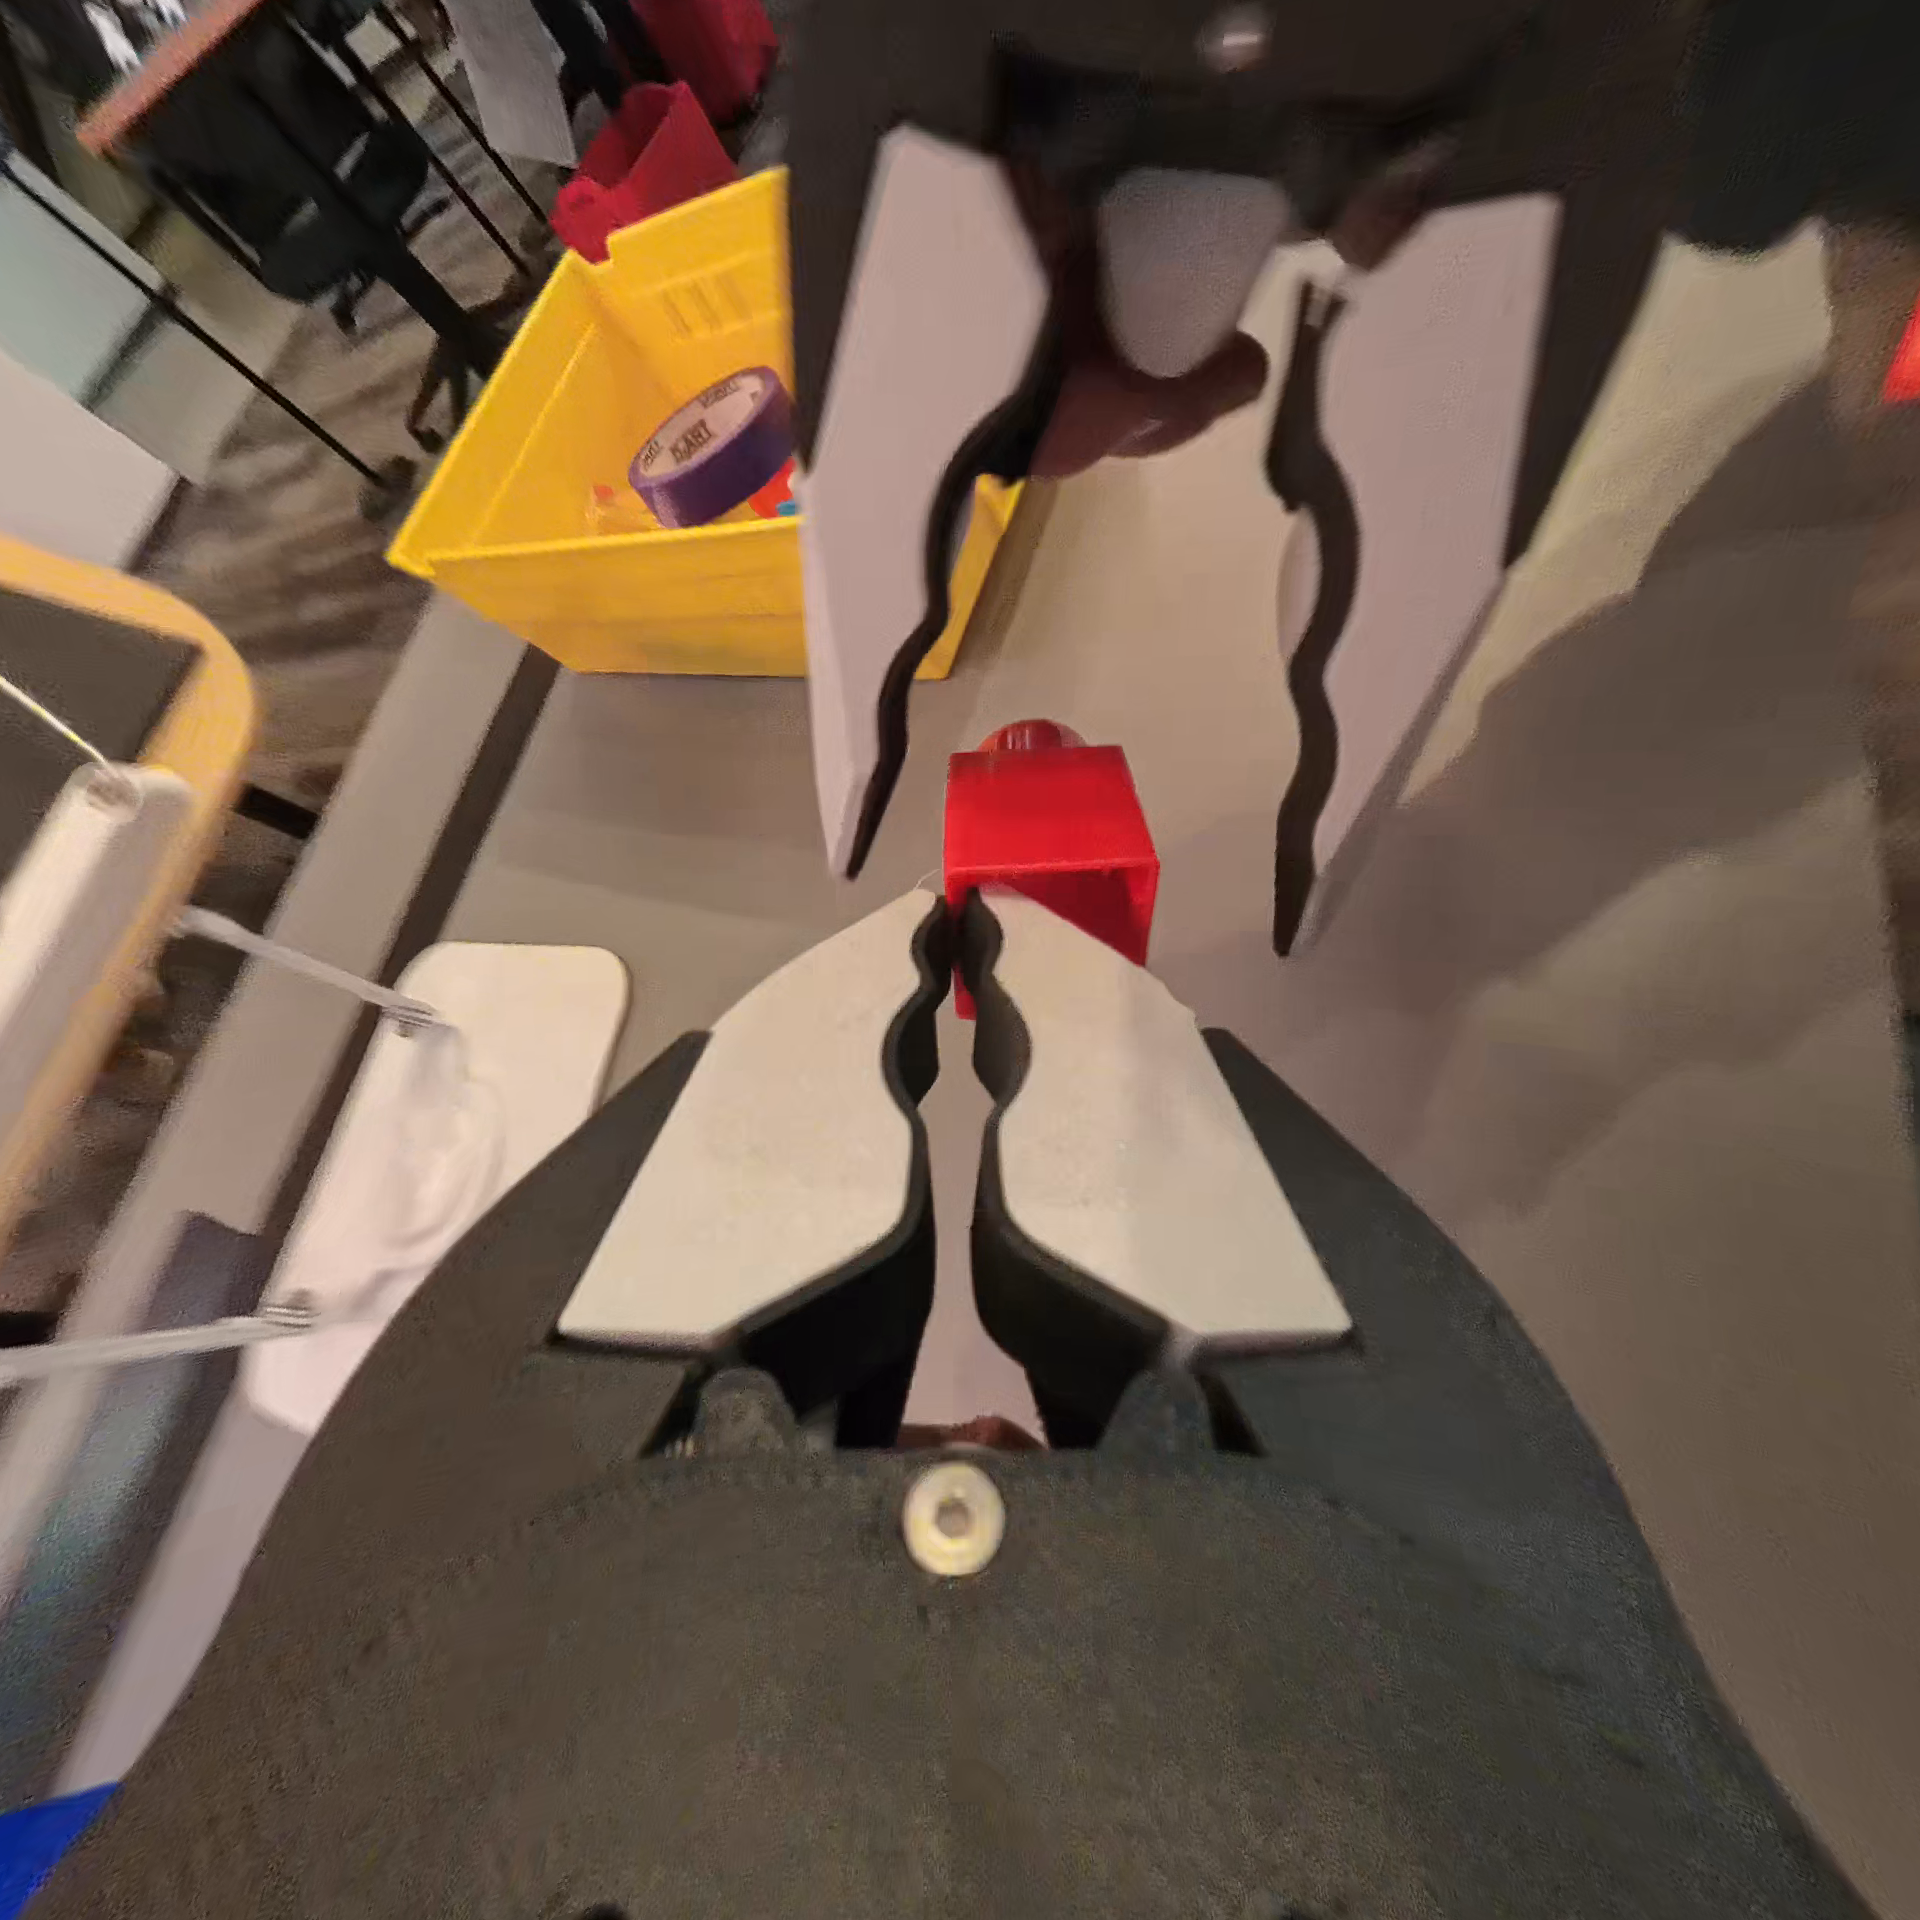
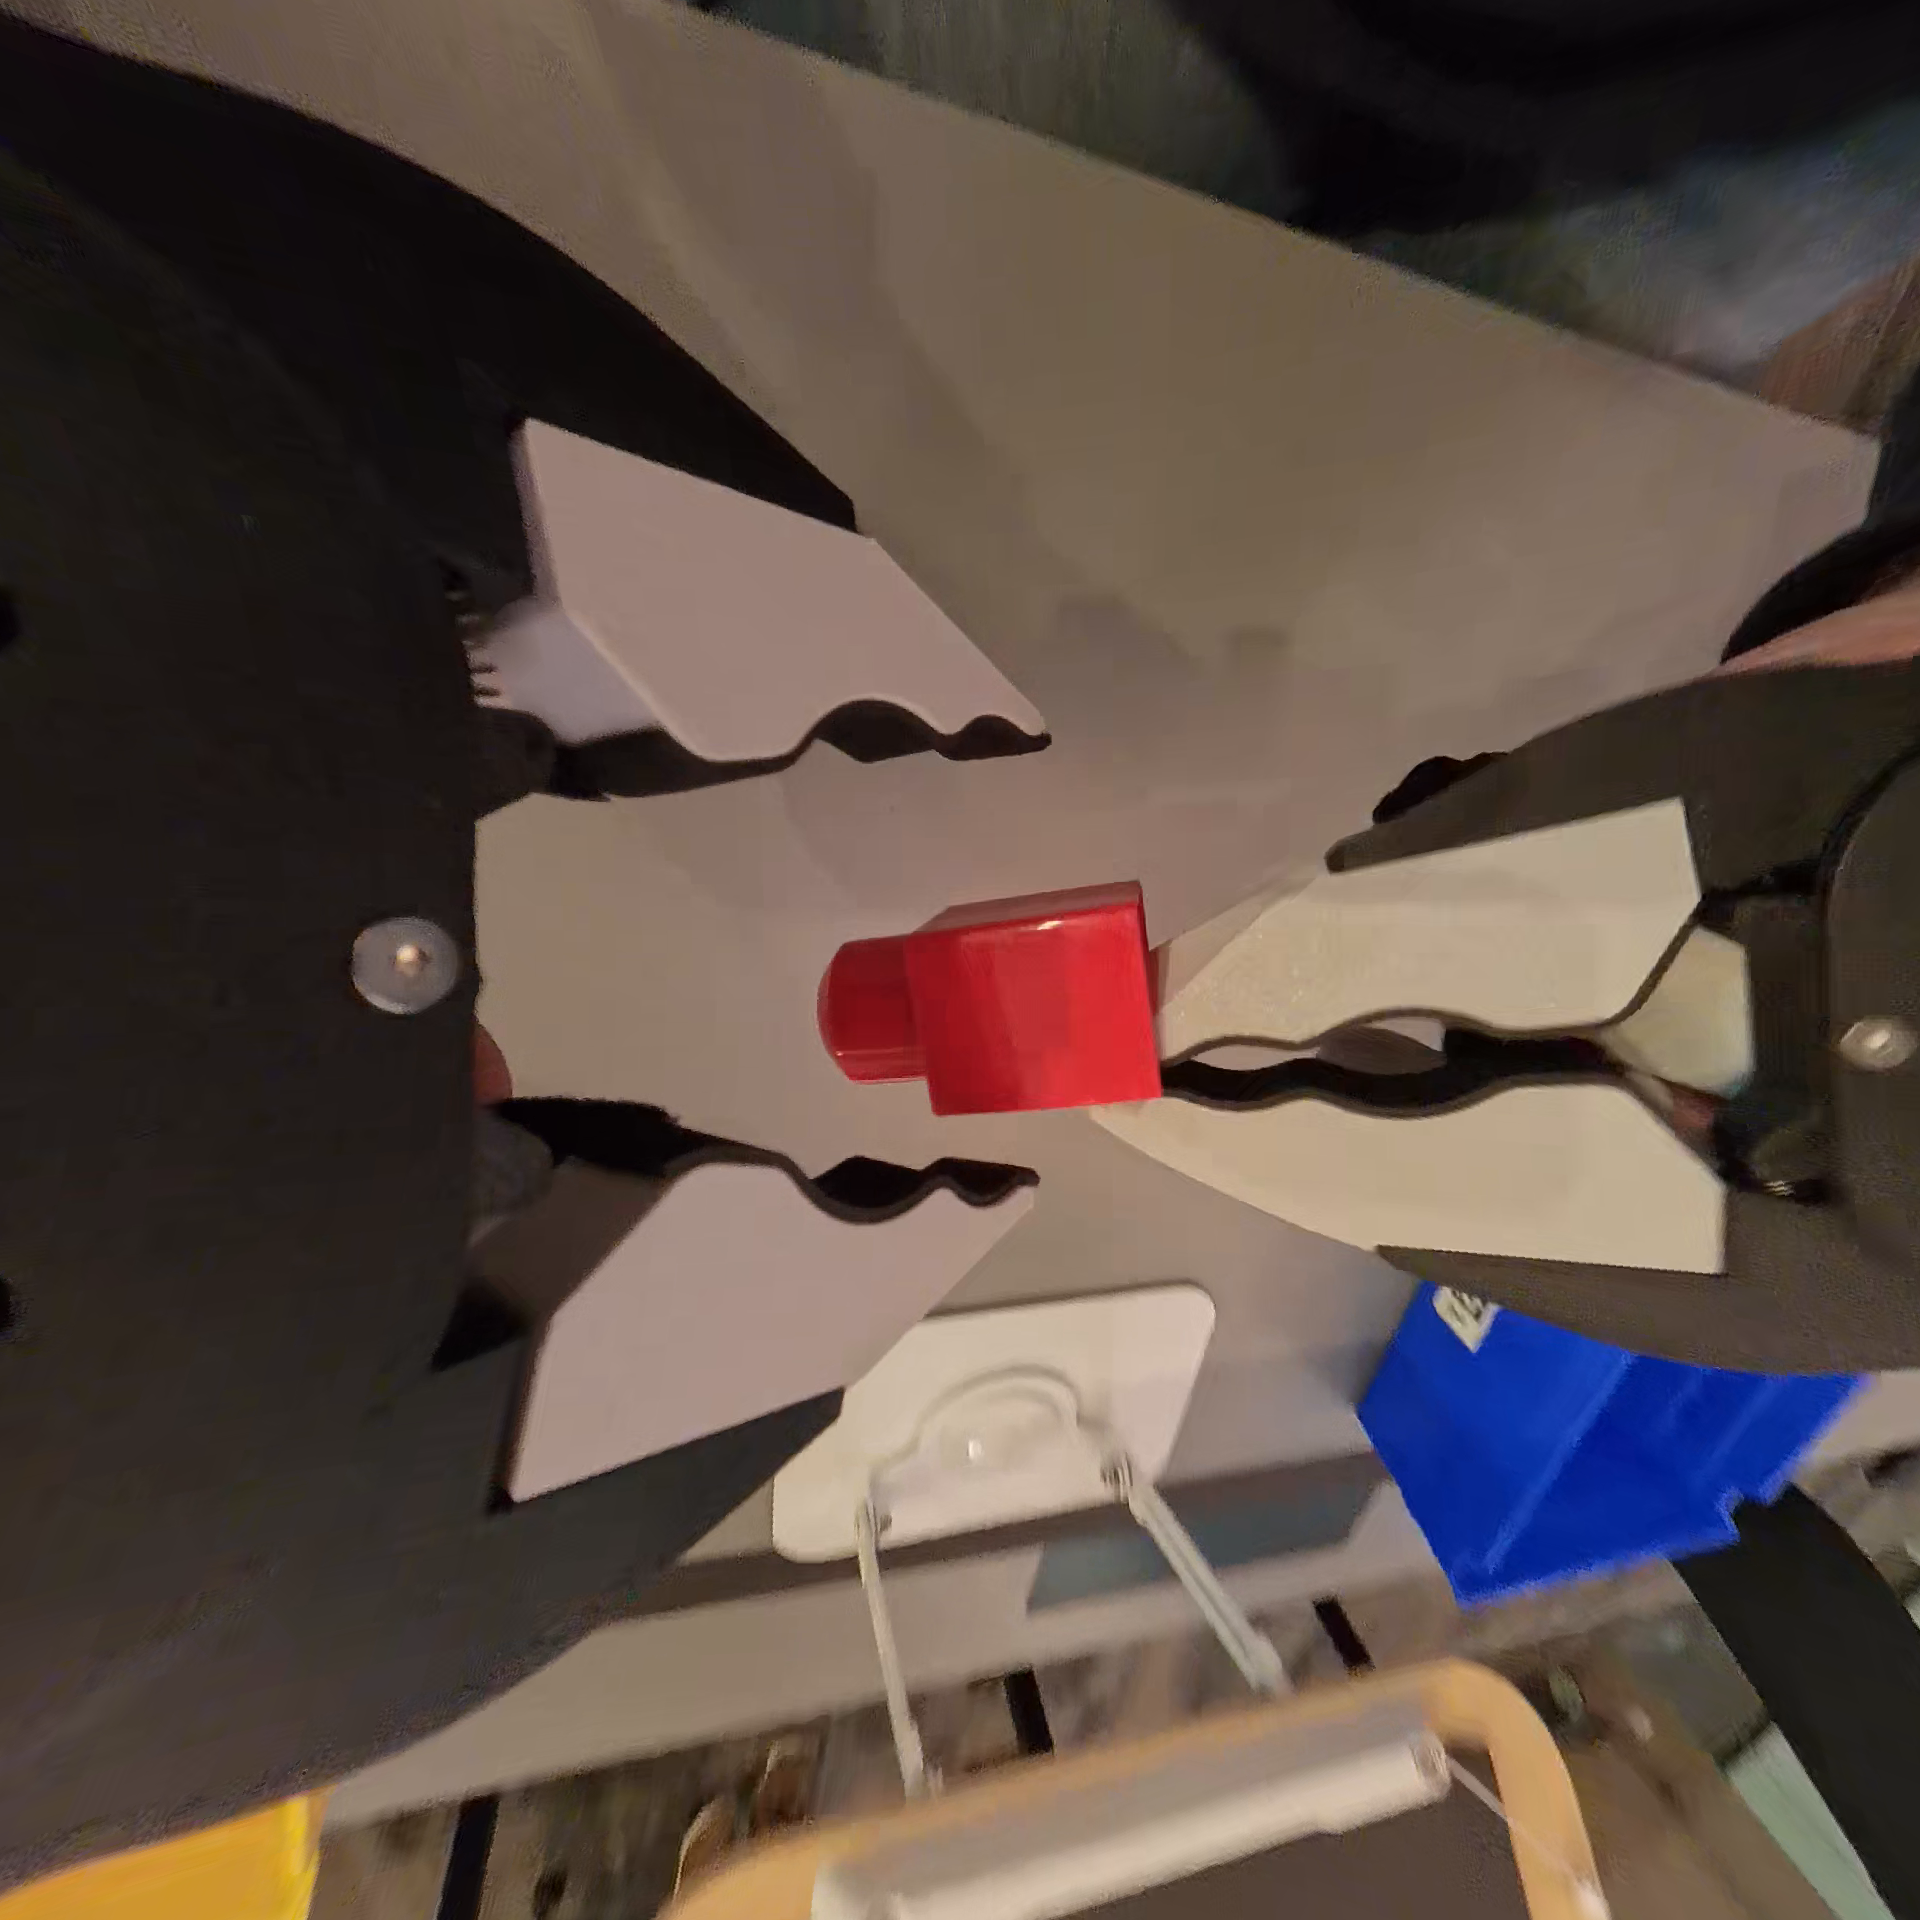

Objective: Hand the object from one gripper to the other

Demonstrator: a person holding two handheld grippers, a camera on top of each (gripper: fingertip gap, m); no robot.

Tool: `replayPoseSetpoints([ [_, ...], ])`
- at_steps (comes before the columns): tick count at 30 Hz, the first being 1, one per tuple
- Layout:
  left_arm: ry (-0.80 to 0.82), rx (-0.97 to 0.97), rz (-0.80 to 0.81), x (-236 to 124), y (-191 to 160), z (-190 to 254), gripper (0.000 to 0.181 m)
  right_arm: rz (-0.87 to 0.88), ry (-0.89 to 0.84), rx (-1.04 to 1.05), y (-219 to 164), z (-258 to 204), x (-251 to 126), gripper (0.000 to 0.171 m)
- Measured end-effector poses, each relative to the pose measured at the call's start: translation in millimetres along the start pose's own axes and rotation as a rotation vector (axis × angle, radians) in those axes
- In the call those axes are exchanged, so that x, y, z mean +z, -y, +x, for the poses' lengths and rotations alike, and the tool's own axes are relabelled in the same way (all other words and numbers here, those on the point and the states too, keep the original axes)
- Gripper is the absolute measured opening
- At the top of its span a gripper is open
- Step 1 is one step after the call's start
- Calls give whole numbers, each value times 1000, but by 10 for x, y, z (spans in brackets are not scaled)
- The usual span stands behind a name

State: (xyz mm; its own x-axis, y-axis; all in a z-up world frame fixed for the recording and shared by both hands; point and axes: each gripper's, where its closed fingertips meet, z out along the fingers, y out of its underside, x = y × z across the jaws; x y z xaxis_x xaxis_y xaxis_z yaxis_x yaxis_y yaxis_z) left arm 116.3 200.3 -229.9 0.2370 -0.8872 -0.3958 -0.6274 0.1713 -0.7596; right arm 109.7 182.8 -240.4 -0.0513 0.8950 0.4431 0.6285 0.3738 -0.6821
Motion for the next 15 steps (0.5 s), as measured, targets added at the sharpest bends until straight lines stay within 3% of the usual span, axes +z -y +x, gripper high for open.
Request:
replayPoseSetpoints([
  [3,-128,-204,123,-50,90,28,0,66,14,25,97,-16,-77,72],
  [6,-208,-328,252,-135,185,8,1,260,83,184,262,59,-232,71],
  [10,-284,-445,391,-238,299,-2,1,530,127,355,458,221,-453,49],
  [15,-307,-478,461,-265,370,13,1,568,200,401,471,147,-377,37],
])
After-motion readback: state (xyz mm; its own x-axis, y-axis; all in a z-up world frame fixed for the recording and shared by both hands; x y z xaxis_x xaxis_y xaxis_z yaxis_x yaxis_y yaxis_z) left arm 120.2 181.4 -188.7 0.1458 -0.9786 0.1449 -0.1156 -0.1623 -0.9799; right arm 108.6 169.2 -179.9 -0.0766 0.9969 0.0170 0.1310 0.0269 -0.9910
